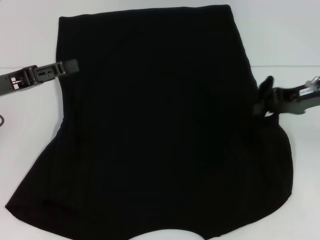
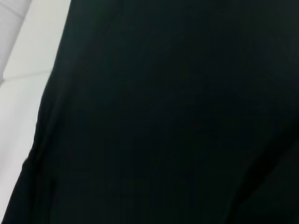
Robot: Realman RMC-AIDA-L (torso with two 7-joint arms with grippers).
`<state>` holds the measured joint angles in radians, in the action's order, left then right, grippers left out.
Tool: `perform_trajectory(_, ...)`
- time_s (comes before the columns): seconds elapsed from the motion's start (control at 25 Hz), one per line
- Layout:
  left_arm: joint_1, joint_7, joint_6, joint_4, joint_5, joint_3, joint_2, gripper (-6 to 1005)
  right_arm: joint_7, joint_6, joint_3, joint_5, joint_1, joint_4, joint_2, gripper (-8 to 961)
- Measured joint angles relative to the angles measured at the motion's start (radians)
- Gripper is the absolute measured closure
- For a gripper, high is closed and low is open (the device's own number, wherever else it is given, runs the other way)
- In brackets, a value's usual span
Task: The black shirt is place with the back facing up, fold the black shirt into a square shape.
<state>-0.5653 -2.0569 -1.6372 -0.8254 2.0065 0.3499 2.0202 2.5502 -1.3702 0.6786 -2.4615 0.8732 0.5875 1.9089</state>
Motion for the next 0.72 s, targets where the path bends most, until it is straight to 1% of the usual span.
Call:
perform_trajectory(0.16,0.003,0.002,0.003,0.0,-0.011,-0.005,0.0,417,0.011,0.013,0.028,-0.001,0.008,-0.039,0.008,952)
perform_trajectory(0.36,0.007,0.003,0.009,0.001,-0.012,-0.005,0.0,418,0.021,0.064,0.016,0.016,0.012,-0.088,0.021,952)
perform_trajectory(0.72,0.014,0.005,0.011,0.013,-0.025,-0.017,0.0,418,0.021,0.171,0.01,0.175,0.013,-0.164,0.042,953)
